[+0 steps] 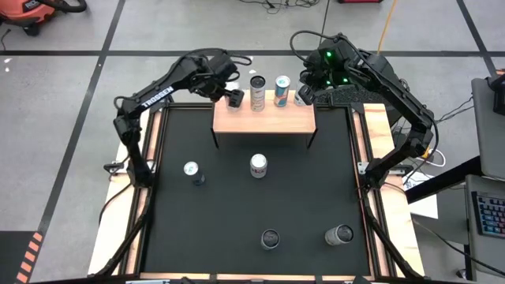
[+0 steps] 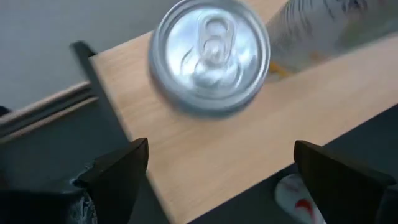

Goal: Place canned beverage on shelf
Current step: Put the white and yellow soda can aligned with the other white and yellow soda can on the shelf

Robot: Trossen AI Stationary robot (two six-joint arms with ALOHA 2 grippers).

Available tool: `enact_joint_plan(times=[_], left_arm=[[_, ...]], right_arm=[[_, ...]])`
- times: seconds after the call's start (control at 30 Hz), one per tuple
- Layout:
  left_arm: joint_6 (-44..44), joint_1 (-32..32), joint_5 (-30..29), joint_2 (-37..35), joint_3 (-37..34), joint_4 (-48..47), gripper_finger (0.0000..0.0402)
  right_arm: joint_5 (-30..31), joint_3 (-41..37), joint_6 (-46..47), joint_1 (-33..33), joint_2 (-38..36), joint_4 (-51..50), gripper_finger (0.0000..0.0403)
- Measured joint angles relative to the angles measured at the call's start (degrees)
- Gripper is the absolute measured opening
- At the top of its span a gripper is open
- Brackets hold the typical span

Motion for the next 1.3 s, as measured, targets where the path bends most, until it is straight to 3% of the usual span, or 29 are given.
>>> enact_joint_plan(times=[0.33, 0.7, 1.1, 1.3], left_arm=[[6.4, -6.6, -10.7, -2.0, 0.0, -1.0, 0.0398], [10.8, -9.3, -11.4, -2.0, 0.0, 0.1, 0.0398], [11.6, -8.8, -1.1, -2.0, 0.0, 1.2, 0.0398], [17.3, -10.0, 5.8, -2.0, 0.0, -1.1, 0.0398]], right_arm=[[0.0, 0.0, 0.0, 0.0, 0.0, 0.0, 0.0], [0.0, 0.0, 0.0, 0.0, 0.0, 0.0, 0.0], [0.0, 0.0, 0.0, 0.0, 0.0, 0.0, 0.0], [0.0, 0.0, 0.0, 0.0, 0.0, 0.0, 0.0]])
